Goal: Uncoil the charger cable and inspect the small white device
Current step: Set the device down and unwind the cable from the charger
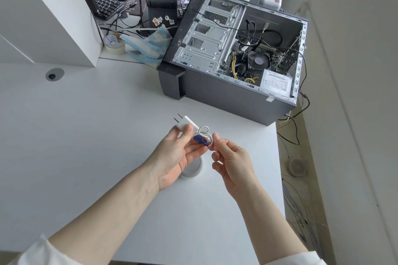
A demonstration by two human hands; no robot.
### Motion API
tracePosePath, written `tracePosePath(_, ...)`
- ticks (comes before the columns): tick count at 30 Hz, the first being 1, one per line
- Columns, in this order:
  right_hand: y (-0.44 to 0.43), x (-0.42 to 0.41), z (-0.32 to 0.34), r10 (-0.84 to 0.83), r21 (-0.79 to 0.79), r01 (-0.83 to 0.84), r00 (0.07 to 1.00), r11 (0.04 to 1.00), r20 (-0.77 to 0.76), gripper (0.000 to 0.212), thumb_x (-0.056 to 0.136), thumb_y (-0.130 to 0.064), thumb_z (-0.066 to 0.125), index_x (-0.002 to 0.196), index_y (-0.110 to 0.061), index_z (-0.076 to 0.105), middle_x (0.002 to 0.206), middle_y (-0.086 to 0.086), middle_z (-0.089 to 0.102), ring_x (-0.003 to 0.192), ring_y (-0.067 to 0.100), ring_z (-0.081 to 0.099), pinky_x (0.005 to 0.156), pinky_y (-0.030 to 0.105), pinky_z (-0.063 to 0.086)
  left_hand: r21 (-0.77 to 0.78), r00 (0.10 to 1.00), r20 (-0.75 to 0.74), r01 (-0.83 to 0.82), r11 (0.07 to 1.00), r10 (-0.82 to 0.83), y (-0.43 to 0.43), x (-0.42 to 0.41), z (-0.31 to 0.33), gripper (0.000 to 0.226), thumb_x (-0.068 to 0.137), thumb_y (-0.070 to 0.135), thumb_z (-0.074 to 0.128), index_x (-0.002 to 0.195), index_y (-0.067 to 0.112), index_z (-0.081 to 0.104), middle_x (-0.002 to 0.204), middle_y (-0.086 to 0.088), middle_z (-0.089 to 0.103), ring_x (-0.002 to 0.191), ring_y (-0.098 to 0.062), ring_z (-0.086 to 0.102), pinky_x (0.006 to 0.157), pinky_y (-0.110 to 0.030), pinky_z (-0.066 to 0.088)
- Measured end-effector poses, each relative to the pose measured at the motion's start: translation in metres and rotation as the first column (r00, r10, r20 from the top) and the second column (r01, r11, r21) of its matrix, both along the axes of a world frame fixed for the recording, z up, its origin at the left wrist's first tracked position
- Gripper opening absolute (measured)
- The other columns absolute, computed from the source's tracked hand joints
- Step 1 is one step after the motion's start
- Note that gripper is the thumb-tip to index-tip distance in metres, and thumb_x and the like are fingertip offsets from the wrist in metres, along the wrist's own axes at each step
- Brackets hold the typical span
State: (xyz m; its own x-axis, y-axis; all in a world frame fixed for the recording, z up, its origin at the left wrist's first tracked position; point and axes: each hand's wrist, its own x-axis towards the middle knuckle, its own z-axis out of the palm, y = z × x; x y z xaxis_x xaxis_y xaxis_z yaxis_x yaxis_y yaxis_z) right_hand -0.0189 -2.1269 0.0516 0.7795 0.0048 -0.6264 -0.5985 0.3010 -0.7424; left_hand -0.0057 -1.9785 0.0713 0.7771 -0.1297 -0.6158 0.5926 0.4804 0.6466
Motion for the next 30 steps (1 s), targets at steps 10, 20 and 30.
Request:
tracePosePath(10,0.003,-0.001,0.01,0.222,-0.447,-0.097,0.946,0.889,0.236,0.019,0.085,-0.042,0.076,0.081,-0.024,0.08,0.073,-0.011,0.073,0.056,0.011,0.052,0.053,0.026,0.044,0.009,0.998,-0.013,-0.055,0.998,0.055,0.004,0.003,-0.003,0.032,0.104,0.024,0.044,0.125,0.001,0.052,0.091,-0.014,0.068,0.09,-0.025,0.074,0.084,-0.031,0.06)
tracePosePath(20,0.01,0.002,0.006,0.288,-0.675,0.002,0.903,0.738,0.318,0.009,0.087,-0.032,0.075,0.081,-0.026,0.073,0.083,-0.011,0.073,0.063,0.01,0.059,0.059,0.027,0.051,0.018,1.0,-0.02,-0.006,1.0,0.006,0.0,0.0,-0.002,0.027,0.105,0.024,0.044,0.121,0.004,0.053,0.095,-0.013,0.071,0.091,-0.023,0.074,0.092,-0.036,0.057)
tracePosePath(30,0.016,0.002,0.007,0.284,-0.757,0.069,0.902,0.65,0.326,0.01,0.088,-0.031,0.07,0.081,-0.024,0.07,0.086,-0.013,0.072,0.062,0.01,0.064,0.057,0.026,0.05,0.071,0.999,0.006,0.035,0.997,-0.036,0.0,0.002,0.001,0.019,0.104,0.024,0.046,0.103,0.008,0.056,0.083,-0.007,0.066,0.084,-0.021,0.073,0.09,-0.036,0.057)
